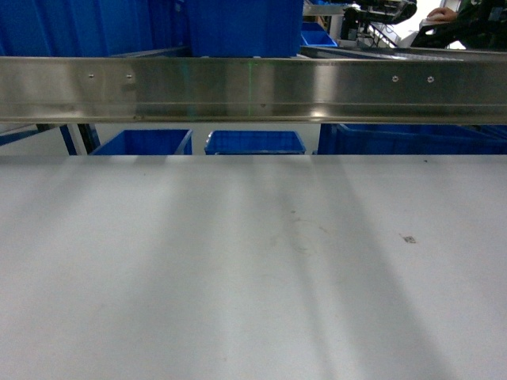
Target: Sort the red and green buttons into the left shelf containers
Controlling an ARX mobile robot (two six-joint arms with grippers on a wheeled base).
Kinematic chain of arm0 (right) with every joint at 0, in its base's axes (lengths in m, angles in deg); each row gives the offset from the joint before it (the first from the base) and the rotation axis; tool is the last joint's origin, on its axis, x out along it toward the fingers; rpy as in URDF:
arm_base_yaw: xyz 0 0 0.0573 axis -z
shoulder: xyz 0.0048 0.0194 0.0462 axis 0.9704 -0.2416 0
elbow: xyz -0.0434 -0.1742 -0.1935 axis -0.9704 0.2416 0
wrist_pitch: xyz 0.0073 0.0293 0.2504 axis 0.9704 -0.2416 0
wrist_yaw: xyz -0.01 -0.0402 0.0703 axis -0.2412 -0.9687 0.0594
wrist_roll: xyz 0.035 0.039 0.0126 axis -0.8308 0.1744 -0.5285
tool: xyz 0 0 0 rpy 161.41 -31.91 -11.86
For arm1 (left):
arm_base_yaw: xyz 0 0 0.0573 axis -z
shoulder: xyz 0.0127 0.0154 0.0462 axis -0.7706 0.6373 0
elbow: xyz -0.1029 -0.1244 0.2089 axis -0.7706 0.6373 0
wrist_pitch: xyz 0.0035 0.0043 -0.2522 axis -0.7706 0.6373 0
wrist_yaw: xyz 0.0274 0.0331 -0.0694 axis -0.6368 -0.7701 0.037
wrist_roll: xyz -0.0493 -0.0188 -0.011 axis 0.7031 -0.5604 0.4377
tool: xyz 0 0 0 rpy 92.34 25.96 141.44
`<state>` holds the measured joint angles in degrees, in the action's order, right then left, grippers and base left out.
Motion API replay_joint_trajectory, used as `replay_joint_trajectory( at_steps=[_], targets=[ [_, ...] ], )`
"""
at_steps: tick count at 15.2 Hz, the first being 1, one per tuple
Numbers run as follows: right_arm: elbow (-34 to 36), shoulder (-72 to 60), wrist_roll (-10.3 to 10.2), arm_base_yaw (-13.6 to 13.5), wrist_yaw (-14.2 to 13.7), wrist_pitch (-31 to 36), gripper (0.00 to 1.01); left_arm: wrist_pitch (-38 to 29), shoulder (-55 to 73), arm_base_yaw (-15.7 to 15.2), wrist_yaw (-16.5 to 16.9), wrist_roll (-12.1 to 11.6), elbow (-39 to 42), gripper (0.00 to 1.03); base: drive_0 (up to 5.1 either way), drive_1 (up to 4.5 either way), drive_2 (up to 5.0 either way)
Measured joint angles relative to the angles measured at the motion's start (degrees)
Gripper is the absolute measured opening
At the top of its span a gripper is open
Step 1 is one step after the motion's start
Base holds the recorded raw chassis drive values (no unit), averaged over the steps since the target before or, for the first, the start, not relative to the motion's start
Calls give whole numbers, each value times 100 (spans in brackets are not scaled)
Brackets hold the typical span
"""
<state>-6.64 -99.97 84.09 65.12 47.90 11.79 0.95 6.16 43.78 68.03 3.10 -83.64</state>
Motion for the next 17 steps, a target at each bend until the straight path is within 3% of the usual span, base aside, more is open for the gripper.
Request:
replay_joint_trajectory(
  at_steps=[17],
  targets=[
    [0,44,0,0,4,44,26,-2,-11,-7,-7,2,-2,30,-489,256,256]
  ],
)
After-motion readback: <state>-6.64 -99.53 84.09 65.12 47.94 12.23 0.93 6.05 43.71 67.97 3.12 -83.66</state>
